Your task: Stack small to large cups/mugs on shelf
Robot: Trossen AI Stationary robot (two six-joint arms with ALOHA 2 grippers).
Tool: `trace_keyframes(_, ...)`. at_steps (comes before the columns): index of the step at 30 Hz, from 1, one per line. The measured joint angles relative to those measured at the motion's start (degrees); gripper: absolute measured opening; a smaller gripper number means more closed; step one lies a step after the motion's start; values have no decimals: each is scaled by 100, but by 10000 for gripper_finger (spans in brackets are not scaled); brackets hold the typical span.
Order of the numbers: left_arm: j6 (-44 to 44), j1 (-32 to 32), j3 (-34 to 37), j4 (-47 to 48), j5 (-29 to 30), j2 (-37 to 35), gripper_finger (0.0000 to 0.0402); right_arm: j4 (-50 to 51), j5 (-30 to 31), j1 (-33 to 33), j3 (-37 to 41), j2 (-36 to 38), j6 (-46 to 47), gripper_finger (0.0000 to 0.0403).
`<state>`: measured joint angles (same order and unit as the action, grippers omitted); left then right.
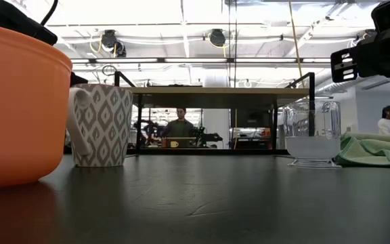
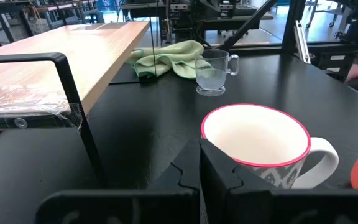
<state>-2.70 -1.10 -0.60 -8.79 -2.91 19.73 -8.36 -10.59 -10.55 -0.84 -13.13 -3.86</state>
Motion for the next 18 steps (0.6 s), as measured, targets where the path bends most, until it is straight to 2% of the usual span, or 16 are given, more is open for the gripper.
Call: trace_keyframes(18, 2, 0, 0, 0, 2, 1, 3, 0, 0, 0, 0, 0, 0, 0)
